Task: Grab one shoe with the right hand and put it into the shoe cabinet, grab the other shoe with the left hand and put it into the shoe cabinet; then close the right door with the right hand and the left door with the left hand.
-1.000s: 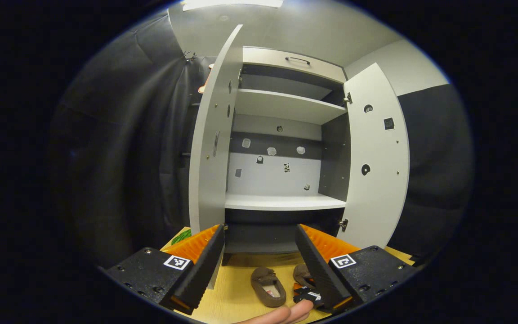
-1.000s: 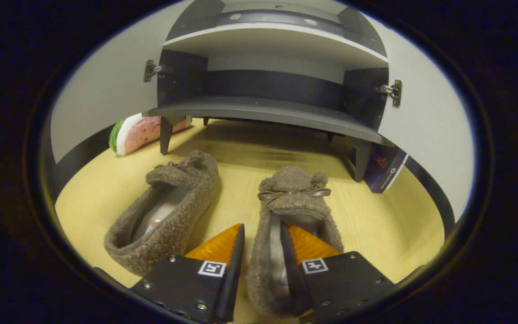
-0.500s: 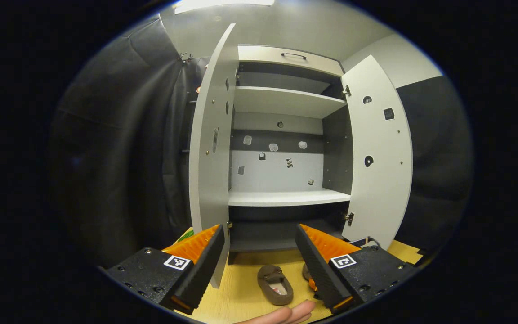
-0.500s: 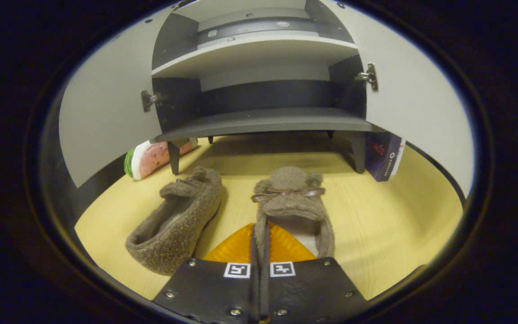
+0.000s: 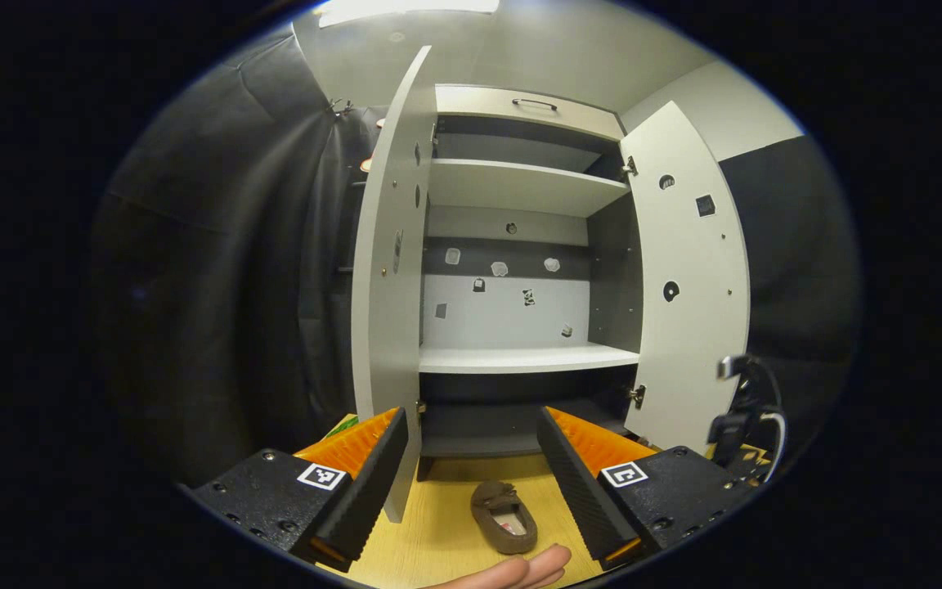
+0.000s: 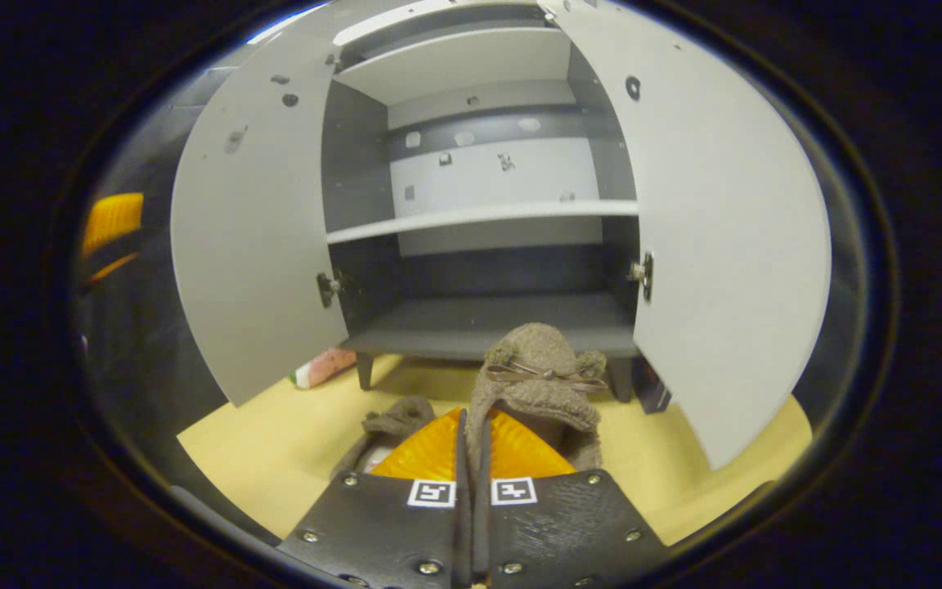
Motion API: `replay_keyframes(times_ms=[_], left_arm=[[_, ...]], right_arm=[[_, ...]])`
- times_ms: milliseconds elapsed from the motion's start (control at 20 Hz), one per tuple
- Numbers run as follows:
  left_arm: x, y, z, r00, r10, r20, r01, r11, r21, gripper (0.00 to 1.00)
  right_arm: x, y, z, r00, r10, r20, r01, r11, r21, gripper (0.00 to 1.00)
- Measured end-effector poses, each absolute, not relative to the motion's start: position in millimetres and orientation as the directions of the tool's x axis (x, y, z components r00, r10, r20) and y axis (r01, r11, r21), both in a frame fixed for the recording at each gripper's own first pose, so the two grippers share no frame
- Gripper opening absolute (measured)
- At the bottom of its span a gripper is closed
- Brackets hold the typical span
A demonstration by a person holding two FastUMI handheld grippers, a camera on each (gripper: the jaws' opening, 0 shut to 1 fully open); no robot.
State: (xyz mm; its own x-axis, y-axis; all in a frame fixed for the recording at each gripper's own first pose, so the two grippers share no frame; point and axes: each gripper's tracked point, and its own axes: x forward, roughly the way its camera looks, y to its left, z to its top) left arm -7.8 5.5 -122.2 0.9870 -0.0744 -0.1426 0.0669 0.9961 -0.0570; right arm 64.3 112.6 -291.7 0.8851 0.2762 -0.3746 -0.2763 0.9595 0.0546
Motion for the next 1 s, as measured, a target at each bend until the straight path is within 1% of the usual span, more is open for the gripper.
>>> replay_keyframes(times_ms=[100,250,500,600,750,1000], left_arm=[[-6,5,-120,0.988,-0.072,-0.135,0.065,0.996,-0.057,0.98],[-1,2,-115,0.989,-0.074,-0.125,0.066,0.996,-0.064,0.98],[16,-9,-110,0.989,-0.083,-0.119,0.073,0.994,-0.084,0.98],[24,-14,-105,0.990,-0.097,-0.102,0.087,0.991,-0.103,0.98],[41,-20,-101,0.991,-0.109,-0.074,0.099,0.986,-0.135,0.98],[64,-32,-109,0.984,-0.157,-0.088,0.142,0.978,-0.154,0.98]], right_arm=[[70,117,-242,0.893,0.315,-0.322,-0.308,0.949,0.074,0.02],[85,117,-175,0.914,0.325,-0.243,-0.316,0.946,0.080,0.02],[127,129,-99,0.933,0.324,-0.156,-0.320,0.946,0.052,0.02],[151,136,-79,0.937,0.317,-0.146,-0.315,0.948,0.036,0.02],[191,149,-61,0.940,0.301,-0.160,-0.303,0.953,0.008,0.02],[258,168,-52,0.932,0.301,-0.203,-0.306,0.952,0.008,0.02]])
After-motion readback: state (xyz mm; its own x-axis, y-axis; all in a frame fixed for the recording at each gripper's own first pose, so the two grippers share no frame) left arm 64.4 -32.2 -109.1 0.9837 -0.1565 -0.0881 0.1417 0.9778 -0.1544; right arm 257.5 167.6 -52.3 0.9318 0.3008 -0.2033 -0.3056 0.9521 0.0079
